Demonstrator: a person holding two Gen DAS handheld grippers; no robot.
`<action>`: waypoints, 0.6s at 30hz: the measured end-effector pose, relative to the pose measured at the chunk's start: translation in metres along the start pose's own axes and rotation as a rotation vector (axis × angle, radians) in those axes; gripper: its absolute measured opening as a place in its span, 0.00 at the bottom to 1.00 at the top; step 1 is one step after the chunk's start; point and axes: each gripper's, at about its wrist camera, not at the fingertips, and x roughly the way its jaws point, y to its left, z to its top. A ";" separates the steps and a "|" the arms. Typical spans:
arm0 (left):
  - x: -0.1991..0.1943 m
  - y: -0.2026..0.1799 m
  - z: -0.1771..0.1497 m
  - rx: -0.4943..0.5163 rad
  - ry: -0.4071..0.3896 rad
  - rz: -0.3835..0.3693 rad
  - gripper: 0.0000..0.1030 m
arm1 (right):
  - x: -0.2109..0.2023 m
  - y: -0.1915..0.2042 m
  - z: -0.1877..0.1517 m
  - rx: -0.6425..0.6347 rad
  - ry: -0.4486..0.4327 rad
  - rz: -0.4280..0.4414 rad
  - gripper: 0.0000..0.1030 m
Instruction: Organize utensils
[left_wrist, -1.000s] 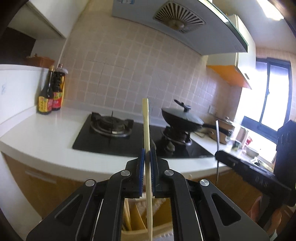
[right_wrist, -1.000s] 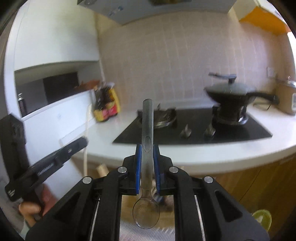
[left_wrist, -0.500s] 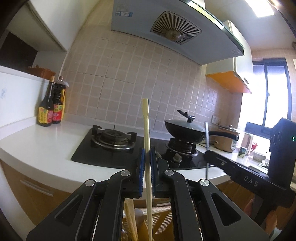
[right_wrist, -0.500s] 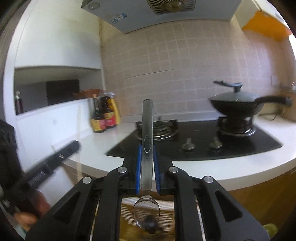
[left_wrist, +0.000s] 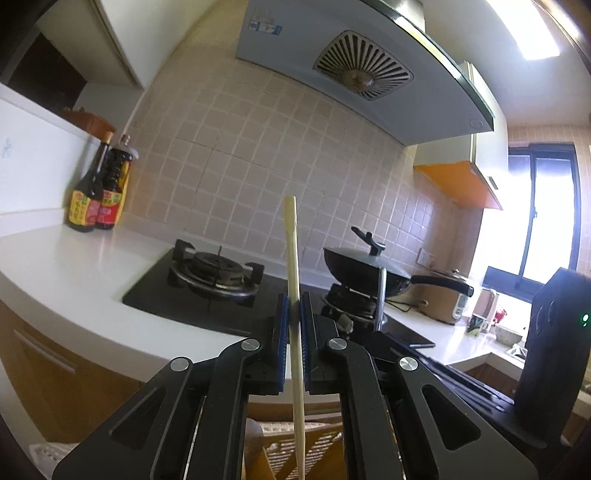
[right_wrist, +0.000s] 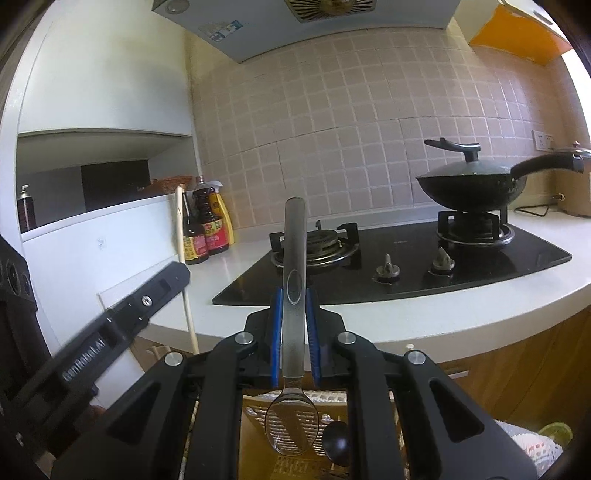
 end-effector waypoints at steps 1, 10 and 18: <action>0.000 0.000 -0.002 -0.003 0.004 -0.005 0.04 | -0.001 0.000 -0.001 -0.008 0.001 -0.007 0.10; -0.008 0.005 -0.010 -0.008 0.050 -0.032 0.16 | -0.019 -0.008 0.000 0.038 0.031 0.021 0.33; -0.054 0.002 -0.005 -0.011 0.063 -0.048 0.48 | -0.069 0.004 -0.001 0.014 0.036 0.033 0.37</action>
